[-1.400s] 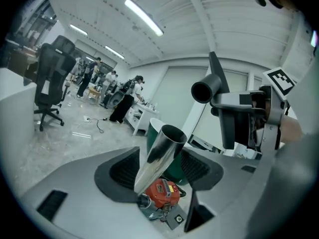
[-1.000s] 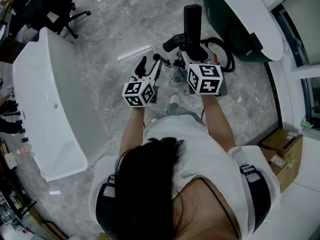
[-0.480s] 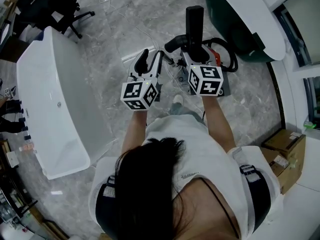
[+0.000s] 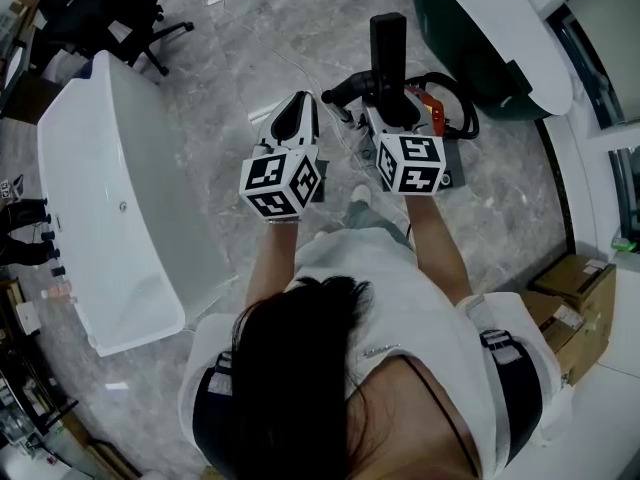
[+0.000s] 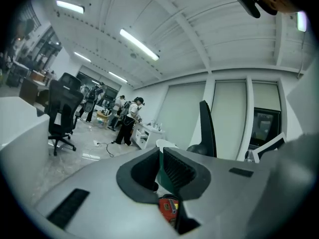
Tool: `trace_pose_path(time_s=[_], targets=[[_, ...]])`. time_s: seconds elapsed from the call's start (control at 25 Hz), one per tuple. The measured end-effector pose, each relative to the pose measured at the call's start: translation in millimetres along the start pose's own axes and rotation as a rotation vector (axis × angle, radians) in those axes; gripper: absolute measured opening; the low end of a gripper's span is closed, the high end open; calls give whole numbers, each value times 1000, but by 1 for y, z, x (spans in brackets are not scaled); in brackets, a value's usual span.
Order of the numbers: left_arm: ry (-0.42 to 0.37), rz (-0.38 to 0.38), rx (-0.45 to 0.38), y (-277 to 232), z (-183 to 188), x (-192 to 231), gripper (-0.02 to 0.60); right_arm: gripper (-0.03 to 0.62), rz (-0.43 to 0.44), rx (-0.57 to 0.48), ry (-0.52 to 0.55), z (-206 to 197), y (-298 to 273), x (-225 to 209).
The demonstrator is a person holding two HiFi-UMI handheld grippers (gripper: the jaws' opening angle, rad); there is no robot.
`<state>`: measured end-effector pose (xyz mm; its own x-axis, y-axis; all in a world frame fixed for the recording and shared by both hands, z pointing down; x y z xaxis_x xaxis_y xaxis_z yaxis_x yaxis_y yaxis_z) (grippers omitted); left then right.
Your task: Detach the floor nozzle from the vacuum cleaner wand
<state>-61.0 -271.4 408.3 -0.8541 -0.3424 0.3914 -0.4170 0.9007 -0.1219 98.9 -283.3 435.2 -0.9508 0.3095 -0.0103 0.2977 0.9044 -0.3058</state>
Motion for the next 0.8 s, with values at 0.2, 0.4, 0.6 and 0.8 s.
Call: trace_pose_path(time_s=[0.2, 0.4, 0.6, 0.8], targets=[[-24, 41, 22, 14, 4, 5, 15, 236, 7, 2, 24, -2, 7, 17], [-81, 39, 66, 19, -2, 3, 11, 236, -2, 5, 53, -4, 11, 28], [-157, 68, 102, 24, -12, 4, 5, 236, -23, -7, 62, -7, 18, 33], [-167, 84, 111, 31, -17, 7, 5, 236, -64, -26, 91, -7, 25, 38]])
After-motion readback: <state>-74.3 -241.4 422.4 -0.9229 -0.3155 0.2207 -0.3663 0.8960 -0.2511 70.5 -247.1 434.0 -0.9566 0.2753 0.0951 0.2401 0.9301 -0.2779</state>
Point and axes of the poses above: the fingertips, and each gripper's own axes: y backward along the fingers, x to its left, z out of its top, the point moved 3 cm from there along y, backward along the fingers, and after that the axes turned 2 degrees about y, right-handed, at the moved point
